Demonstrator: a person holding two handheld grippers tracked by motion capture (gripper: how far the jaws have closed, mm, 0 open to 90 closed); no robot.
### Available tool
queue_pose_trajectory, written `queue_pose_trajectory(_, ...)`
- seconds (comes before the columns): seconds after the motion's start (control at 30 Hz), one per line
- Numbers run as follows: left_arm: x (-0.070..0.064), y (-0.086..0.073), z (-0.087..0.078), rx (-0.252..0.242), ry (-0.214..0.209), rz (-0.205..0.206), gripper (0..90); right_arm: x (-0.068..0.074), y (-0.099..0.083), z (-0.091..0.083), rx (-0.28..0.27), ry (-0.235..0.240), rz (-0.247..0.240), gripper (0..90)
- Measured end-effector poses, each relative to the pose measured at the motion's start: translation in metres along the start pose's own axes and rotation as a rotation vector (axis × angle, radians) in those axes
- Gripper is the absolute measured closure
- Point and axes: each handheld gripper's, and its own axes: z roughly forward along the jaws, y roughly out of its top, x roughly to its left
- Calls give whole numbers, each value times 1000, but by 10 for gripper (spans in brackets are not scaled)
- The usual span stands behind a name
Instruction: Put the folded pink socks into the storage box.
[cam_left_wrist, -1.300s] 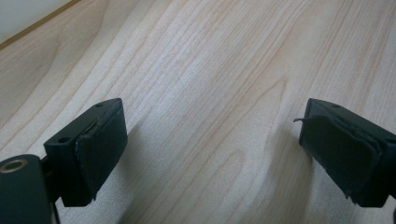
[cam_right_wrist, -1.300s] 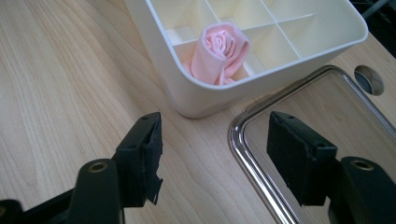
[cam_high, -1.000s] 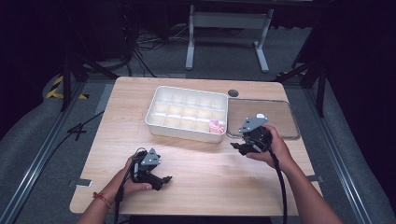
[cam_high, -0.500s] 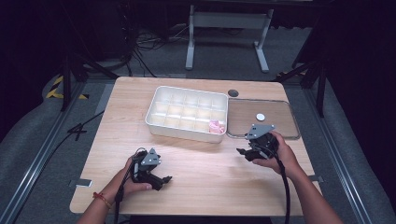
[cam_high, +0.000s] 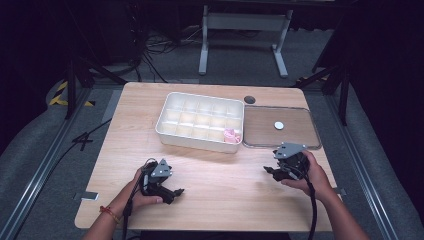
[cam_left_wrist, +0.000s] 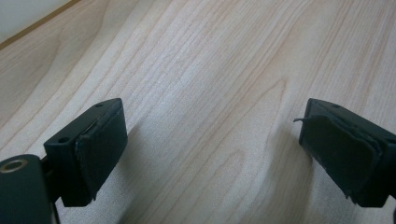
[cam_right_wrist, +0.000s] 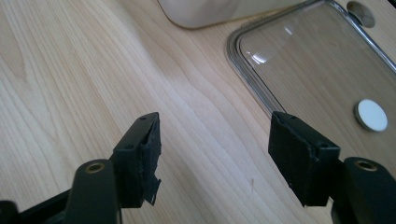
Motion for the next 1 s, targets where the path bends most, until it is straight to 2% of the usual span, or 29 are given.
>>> queue_pose_trajectory(0.1, 0, 0, 0, 0, 0, 0, 78, 0, -12, -3, -2, -2, 18, 342)
queue_pose_trajectory(0.33, 0, 0, 0, 0, 0, 0, 78, 5, -29, -7, 6, -33, 7, 340)
queue_pose_trajectory(0.4, 0, 0, 0, 0, 0, 0, 79, 8, -35, -10, -11, -31, 13, 340)
queue_pose_trajectory(0.57, 0, 0, 0, 0, 0, 0, 79, 10, -48, -11, -13, -35, 19, 336)
queue_pose_trajectory(0.63, 0, 0, 0, 0, 0, 0, 78, 11, -55, -11, -21, -43, 41, 337)
queue_pose_trajectory(0.8, 0, 0, 0, 0, 1, 0, 78, 11, -77, -10, -37, -19, 88, 333)
queue_pose_trajectory(0.9, 0, 0, 0, 0, 0, 0, 78, 11, -82, -10, -43, -15, 109, 328)
queue_pose_trajectory(1.0, 0, 0, 0, 1, 2, 1, 77, 12, -90, -10, -57, 3, 152, 317)
